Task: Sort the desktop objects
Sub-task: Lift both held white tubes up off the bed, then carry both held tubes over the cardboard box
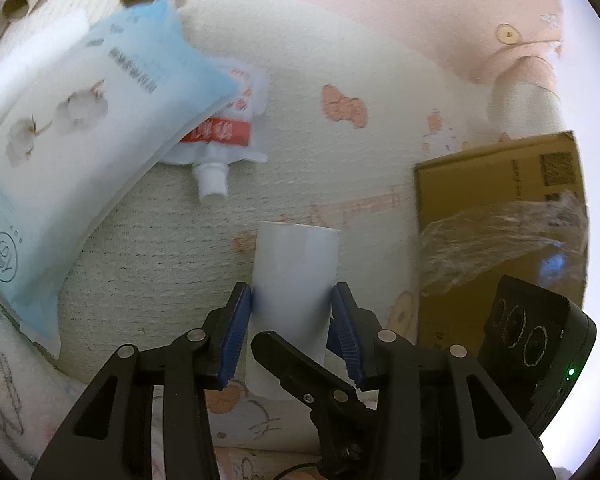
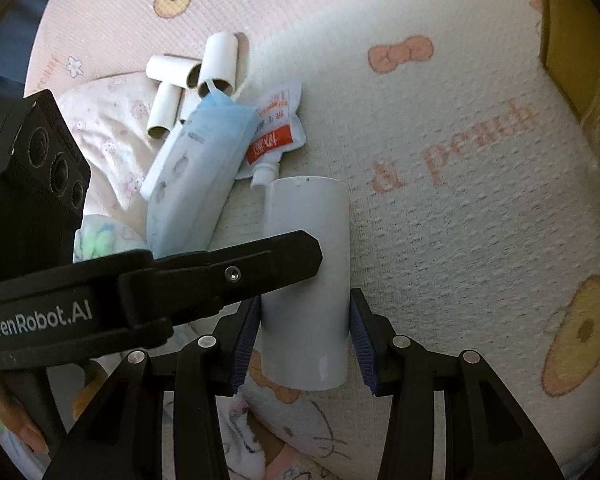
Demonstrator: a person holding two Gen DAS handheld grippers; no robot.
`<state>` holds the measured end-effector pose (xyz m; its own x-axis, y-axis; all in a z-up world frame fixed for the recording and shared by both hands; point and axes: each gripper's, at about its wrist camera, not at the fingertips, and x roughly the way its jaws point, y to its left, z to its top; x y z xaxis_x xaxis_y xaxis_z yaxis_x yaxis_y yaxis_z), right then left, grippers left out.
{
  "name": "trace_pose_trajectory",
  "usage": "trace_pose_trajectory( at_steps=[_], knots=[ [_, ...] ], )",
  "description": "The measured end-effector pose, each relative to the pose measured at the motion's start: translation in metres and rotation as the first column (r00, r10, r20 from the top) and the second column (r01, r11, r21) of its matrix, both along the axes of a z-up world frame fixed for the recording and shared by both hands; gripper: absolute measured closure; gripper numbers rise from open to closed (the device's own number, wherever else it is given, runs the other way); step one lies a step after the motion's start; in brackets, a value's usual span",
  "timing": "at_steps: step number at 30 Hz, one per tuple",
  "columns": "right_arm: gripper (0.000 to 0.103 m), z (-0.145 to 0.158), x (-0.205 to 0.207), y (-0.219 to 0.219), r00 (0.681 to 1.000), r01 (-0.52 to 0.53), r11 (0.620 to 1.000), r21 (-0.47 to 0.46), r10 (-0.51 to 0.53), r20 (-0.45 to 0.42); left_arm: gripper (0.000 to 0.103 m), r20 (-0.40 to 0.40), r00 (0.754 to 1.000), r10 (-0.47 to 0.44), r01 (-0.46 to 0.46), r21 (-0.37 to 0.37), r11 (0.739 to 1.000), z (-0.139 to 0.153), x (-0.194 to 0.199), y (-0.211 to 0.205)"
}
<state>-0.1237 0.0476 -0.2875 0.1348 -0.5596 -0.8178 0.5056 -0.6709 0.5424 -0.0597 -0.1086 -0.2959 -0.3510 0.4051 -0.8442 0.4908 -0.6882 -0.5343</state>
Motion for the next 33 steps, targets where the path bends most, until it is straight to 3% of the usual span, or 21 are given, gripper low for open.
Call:
trace_pose_trajectory(
  at_steps=[8,18,24,33],
  knots=[
    [0.061,0.057,0.001,0.020,0.995,0.032,0.996,-0.082,-0.039,-0.093,0.057,-0.143,0.986,-0.082,0.069,-0.095,0.993,0.068,0.004,0.016],
    [0.062,0.145,0.014,0.041,0.950,0.027,0.980,-0.197,-0.086,-0.300,0.057,-0.335,0.927,-0.165,0.089,-0.232,0.969,0.163,0.015,0.038],
    [0.061,0.177,0.018,0.050,0.926,0.029,0.971,-0.237,-0.115,-0.359,0.057,-0.384,0.903,-0.191,0.087,-0.271,0.959,0.192,0.017,0.049],
    [0.062,0.203,0.004,0.078,0.903,0.080,0.964,-0.255,-0.178,-0.390,0.057,-0.397,0.873,-0.282,0.161,-0.312,0.936,0.218,-0.009,0.084]
  ],
)
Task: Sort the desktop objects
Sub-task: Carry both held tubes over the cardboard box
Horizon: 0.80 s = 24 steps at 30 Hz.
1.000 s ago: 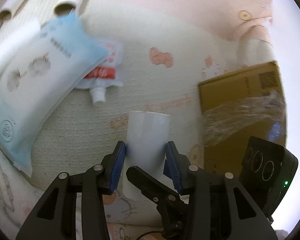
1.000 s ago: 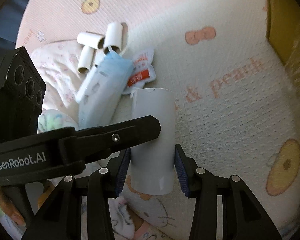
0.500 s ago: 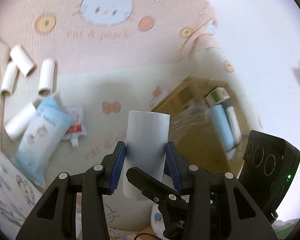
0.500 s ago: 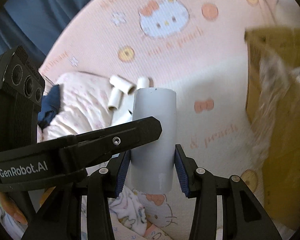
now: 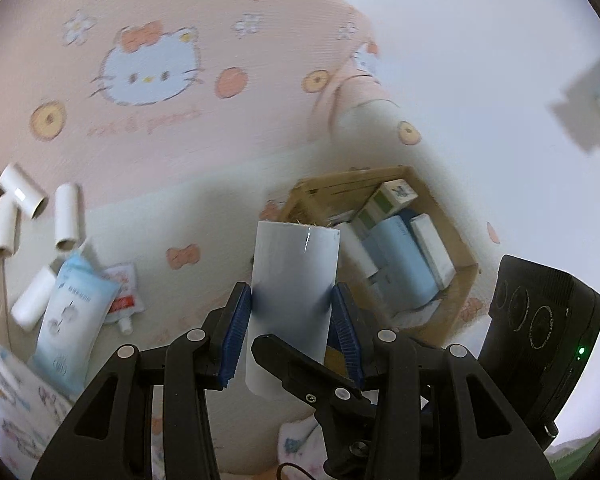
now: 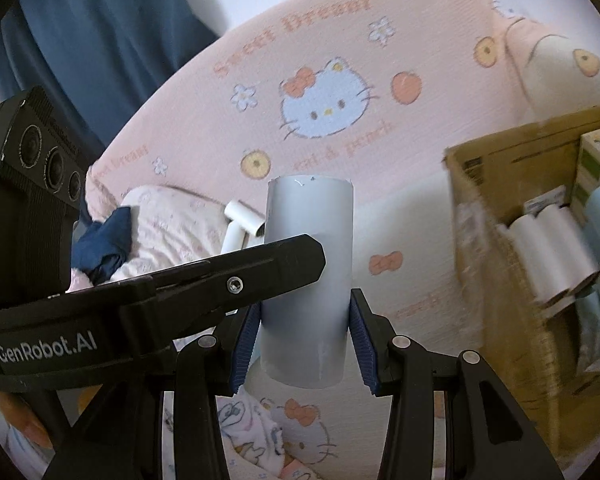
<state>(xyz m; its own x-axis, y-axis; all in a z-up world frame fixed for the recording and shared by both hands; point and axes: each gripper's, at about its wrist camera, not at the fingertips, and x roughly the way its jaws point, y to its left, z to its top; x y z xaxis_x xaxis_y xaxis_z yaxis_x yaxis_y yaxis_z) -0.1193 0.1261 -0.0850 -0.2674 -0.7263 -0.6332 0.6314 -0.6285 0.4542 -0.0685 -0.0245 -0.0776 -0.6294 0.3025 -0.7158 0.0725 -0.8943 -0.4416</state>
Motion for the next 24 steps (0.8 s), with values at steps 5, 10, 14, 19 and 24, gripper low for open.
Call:
trace_pose_trajectory(
  at_steps=[5,10,14,19,24],
  knots=[
    [0.061,0.020,-0.017,0.024,0.995,0.076,0.997,0.017,-0.075,-0.061,0.057,-0.010,0.997,-0.073,0.073,0.039,0.997,0.014,-0.035,0.021],
    [0.061,0.036,-0.039,0.053,0.984,0.150,0.989,0.014,-0.148,-0.098,0.057,-0.024,0.991,-0.134,0.135,0.100,0.986,0.025,-0.071,0.046],
    [0.061,0.048,-0.061,0.075,0.973,0.196,0.980,0.029,-0.191,-0.129,0.057,-0.039,0.985,-0.170,0.173,0.117,0.978,0.034,-0.097,0.068],
    [0.061,0.058,-0.087,0.099,0.962,0.238,0.971,0.014,-0.234,-0.144,0.057,-0.061,0.975,-0.212,0.218,0.105,0.970,0.046,-0.125,0.095],
    [0.062,0.058,-0.111,0.113,0.962,0.244,0.969,0.041,-0.237,-0.134,0.057,-0.025,0.973,-0.228,0.230,0.123,0.966,0.037,-0.150,0.110]
  ],
)
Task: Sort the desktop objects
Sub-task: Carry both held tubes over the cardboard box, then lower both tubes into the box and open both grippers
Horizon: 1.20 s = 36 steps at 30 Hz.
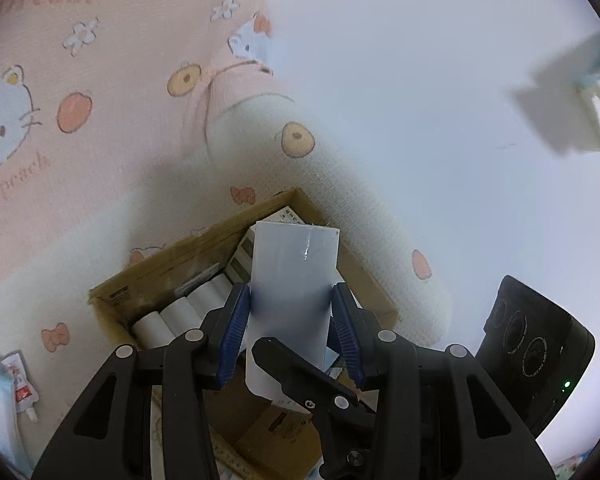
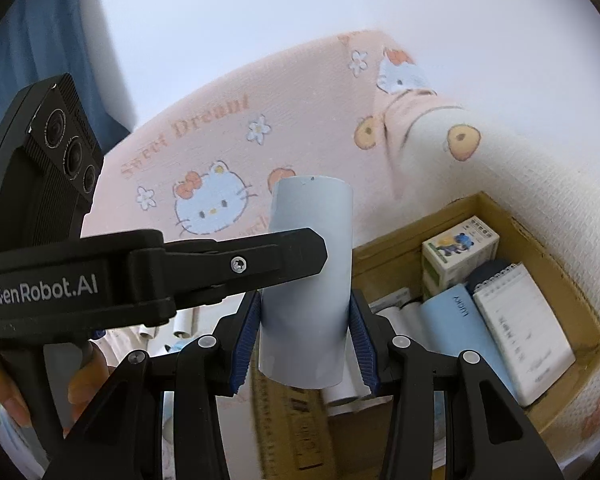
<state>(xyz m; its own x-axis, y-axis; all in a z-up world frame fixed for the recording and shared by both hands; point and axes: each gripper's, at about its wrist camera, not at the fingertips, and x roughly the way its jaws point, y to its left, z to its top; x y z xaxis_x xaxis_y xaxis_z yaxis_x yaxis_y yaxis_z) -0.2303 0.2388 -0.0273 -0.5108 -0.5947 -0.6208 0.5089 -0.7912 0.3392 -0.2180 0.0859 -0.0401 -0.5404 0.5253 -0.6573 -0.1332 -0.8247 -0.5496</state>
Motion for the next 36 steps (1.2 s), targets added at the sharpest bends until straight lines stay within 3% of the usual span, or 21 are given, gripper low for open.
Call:
trace_pose_trajectory(
  at_steps=[11,18,25,29,34,36],
  knots=[
    [0.062,-0.052,-0.051,-0.001,0.982,-0.109,0.989,0.100,0.092,0.163,0.056,0.204,0.979,0.025,-0.027,0.007,1.000,-0.059,-0.042,0.005],
    [0.062,-0.087,-0.072,-0.014,0.957,-0.156,0.969,0.193,0.099,0.274,0.056,0.376,0.925,0.062,-0.078,0.028,0.997,-0.101,-0.067,0.001],
    [0.062,-0.106,-0.084,-0.015,0.938,-0.183,0.960,0.210,0.106,0.331,0.056,0.438,0.894,0.092,-0.107,0.011,0.994,-0.118,-0.073,0.002],
    [0.062,-0.119,-0.090,-0.018,0.920,-0.210,0.947,0.243,0.107,0.377,0.057,0.492,0.863,0.112,-0.115,-0.024,0.993,-0.131,-0.076,0.007],
    [0.062,-0.127,-0.097,-0.018,0.903,-0.226,0.936,0.269,0.098,0.419,0.057,0.532,0.836,0.133,-0.149,-0.012,0.989,-0.142,-0.078,0.006],
    [0.062,-0.130,-0.100,-0.018,0.896,-0.237,0.933,0.270,0.103,0.432,0.062,0.561,0.813,0.156,-0.172,-0.024,0.985,-0.147,-0.077,0.004]
  ],
)
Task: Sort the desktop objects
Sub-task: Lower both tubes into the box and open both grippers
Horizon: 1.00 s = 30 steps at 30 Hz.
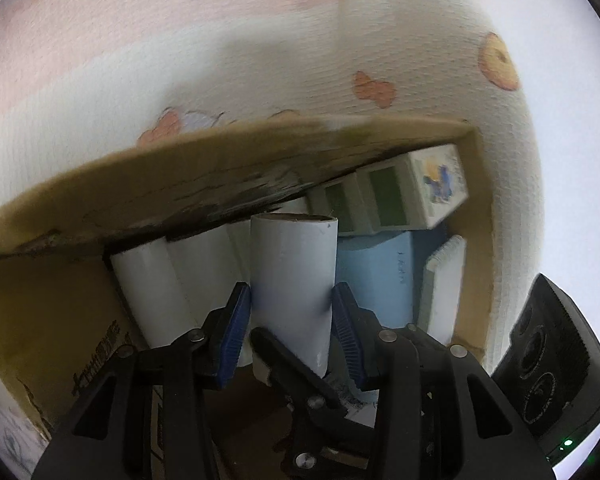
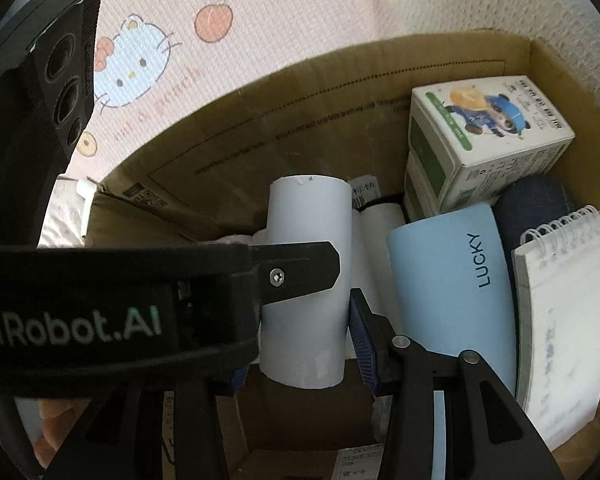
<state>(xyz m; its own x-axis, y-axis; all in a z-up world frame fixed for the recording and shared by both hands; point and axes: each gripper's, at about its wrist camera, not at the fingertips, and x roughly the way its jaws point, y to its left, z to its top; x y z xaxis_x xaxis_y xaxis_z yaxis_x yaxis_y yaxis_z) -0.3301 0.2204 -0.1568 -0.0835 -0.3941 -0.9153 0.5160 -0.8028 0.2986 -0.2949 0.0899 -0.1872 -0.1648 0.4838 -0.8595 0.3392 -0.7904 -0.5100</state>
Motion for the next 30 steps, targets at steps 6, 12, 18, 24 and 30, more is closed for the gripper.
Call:
trace_pose_trajectory(
  at_steps=[6,12,18,24,30],
  knots=[
    [0.062,0.000,-0.006,0.009,1.000,0.021,0.999,-0.029,-0.021,0.016,0.067,0.036,0.997,0.073,-0.073,0.005,0.997,-0.006,-0.002,-0.007],
    [0.062,0.005,-0.004,0.013,1.000,0.014,1.000,-0.021,-0.014,0.001,0.067,0.030,0.997,0.064,-0.065,0.020,0.998,-0.004,-0.006,-0.004],
    [0.062,0.027,0.005,0.025,0.998,0.035,0.999,-0.025,-0.036,-0.054,0.067,-0.079,0.997,0.017,-0.018,-0.010,1.000,0.031,0.004,-0.007],
    [0.062,0.057,0.023,0.032,0.990,0.048,0.999,-0.013,-0.050,-0.133,0.067,-0.241,0.968,-0.073,0.040,-0.142,0.989,0.076,0.020,-0.005],
    [0.061,0.085,0.053,0.024,0.953,0.026,0.997,0.071,-0.003,-0.301,0.067,-0.412,0.896,-0.163,0.074,-0.223,0.972,0.101,0.041,-0.011]
  ],
)
